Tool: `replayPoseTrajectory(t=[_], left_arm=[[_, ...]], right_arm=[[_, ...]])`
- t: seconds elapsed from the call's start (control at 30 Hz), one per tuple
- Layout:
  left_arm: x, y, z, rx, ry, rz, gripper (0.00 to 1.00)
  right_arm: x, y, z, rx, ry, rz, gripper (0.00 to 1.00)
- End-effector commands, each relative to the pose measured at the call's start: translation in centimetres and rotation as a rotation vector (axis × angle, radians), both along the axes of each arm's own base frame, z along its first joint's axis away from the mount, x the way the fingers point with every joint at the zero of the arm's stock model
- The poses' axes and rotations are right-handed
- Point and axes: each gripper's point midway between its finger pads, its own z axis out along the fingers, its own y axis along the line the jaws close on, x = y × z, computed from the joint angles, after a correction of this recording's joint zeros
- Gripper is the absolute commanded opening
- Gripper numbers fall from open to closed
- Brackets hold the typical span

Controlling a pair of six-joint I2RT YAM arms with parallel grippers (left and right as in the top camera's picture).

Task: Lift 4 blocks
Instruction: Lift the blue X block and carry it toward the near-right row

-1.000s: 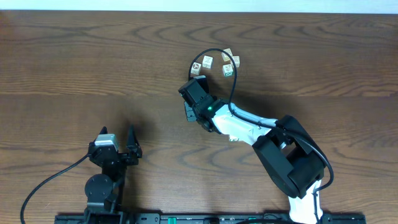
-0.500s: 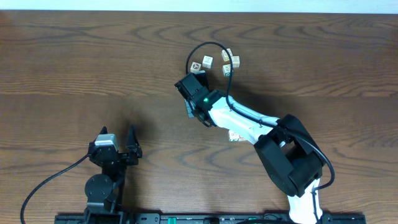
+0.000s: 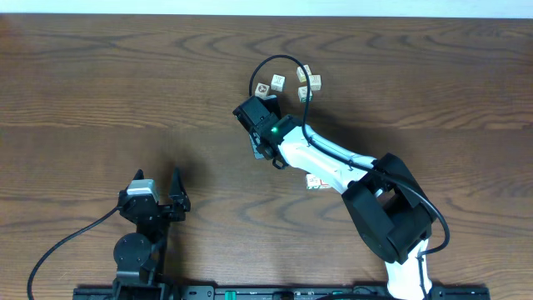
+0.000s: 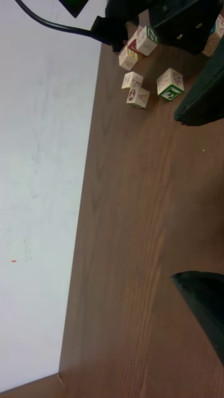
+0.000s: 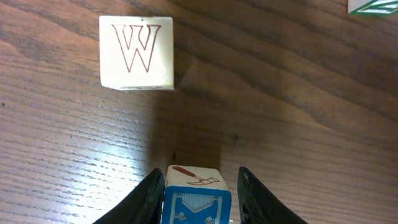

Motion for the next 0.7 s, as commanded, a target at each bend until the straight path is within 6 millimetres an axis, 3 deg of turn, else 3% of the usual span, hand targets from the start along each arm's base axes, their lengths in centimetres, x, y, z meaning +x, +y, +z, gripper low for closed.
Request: replayPoseTrajectory(t=[0.0,0.5,0.67], left_arm=[[-0.1,0.5,-1.7,0.006,0.053,0.029,0.75],[-0.1,0.5,-1.7,0.006,0.053,0.029,0.75],[-0.1,0.5,-1.7,0.006,0.053,0.029,0.75]], right_arm=[[0.0,0.5,-0.1,-0.005,-0.002,-0.002,0.36],[-1.4,0.8,-0.5,-0.002,0.042,-0.002,0.34],[-1.8,0.8,-0.7,0.006,0.054,-0.038,0.28]])
